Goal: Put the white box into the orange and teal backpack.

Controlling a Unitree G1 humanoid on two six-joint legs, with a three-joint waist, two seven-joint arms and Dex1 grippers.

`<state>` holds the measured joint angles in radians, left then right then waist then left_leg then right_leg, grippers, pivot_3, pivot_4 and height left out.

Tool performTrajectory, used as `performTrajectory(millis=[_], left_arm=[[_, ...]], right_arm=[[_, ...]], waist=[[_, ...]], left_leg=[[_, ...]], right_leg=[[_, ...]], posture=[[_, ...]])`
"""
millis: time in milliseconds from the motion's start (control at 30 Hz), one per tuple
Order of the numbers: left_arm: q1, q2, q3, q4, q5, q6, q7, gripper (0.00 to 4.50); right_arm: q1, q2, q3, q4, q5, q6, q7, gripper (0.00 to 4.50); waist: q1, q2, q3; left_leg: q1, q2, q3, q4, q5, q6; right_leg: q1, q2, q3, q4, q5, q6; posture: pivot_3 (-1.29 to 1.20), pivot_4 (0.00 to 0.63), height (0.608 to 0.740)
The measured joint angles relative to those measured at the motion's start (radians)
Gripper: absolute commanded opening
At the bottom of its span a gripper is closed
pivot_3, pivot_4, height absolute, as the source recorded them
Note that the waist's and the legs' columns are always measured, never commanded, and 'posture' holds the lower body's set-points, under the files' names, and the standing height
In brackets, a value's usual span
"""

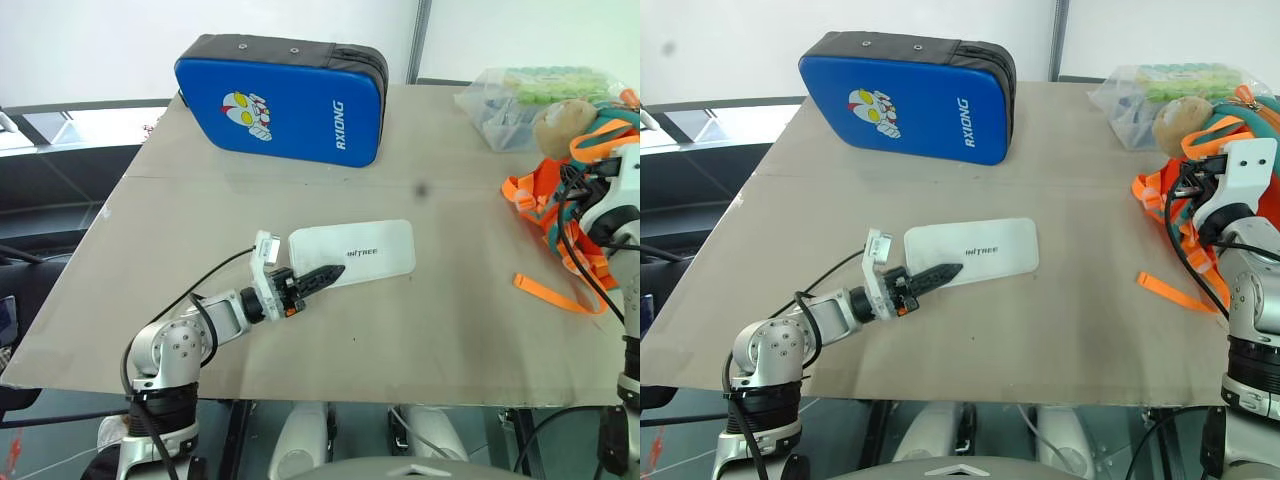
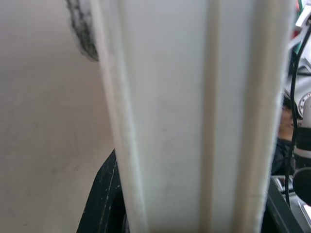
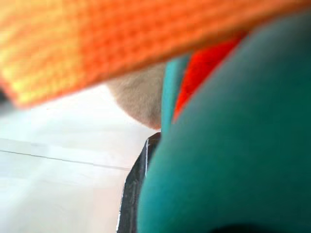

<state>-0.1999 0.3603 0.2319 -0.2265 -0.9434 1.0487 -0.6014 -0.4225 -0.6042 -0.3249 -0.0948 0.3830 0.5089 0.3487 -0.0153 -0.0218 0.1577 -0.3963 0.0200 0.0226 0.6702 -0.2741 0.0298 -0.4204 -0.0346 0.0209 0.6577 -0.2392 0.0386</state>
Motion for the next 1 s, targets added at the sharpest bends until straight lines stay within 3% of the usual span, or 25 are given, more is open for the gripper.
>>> performTrajectory(millis=[233,600,733,833,933,1000], left_arm=[[-0.013,0.003,0.082,-0.001,0.011,-0.132,0.053,1.14],[-0.006,0.073,0.207,-0.026,0.015,-0.257,0.109,1.14],[0.016,0.107,0.233,-0.087,0.013,-0.292,0.111,1.14],[0.067,0.142,0.242,-0.13,0.0,-0.292,0.091,1.14],[0.148,0.282,0.286,-0.188,-0.025,-0.29,-0.022,1.14],[0.15,0.322,0.301,-0.205,-0.044,-0.291,-0.071,1.14]], right_arm=[[-0.226,-0.042,0.056,0.062,0.101,-0.052,0.284,0.04],[-0.377,-0.065,0.143,-0.065,0.41,0.185,0.537,0.04],[-0.364,-0.075,0.202,-0.142,0.445,0.229,0.583,0.04],[-0.273,-0.107,0.283,-0.186,0.393,0.219,0.62,0.04],[-0.129,-0.132,0.371,-0.212,0.342,0.203,0.692,0.04],[-0.121,-0.149,0.366,-0.224,0.358,0.209,0.719,0.04]], waist=[[-0.013,0.003,0.002],[0.01,0.003,0.004],[0.011,0.003,0.004],[0.011,0.001,0.004],[0.007,0.002,0.005],[0.006,0.002,0.005]], left_leg=[[-0.001,0.002,-0.002,-0.001,0.0,0.0],[-0.005,0.001,-0.004,-0.001,0.0,0.0],[-0.005,0.0,-0.004,-0.001,0.0,0.0],[-0.005,0.0,-0.004,-0.001,0.0,0.0],[-0.005,0.0,-0.004,-0.001,0.0,0.0],[-0.002,-0.001,-0.003,-0.001,0.0,0.0]], right_leg=[[-0.001,0.001,0.0,0.0,0.0,0.0],[-0.003,-0.005,-0.003,-0.001,0.0,0.0],[-0.003,-0.009,-0.004,-0.002,0.0,0.0],[-0.002,-0.01,-0.005,-0.002,0.0,0.0],[-0.003,-0.01,-0.005,-0.001,0.0,0.0],[-0.001,-0.01,-0.006,0.0,0.0,0.0]], posture=[[0.0,0.15,0.74],[0.0,0.15,0.74],[0.0,0.15,0.74],[0.0,0.15,0.74],[0.0,0.15,0.74],[0.0,0.15,0.74]])
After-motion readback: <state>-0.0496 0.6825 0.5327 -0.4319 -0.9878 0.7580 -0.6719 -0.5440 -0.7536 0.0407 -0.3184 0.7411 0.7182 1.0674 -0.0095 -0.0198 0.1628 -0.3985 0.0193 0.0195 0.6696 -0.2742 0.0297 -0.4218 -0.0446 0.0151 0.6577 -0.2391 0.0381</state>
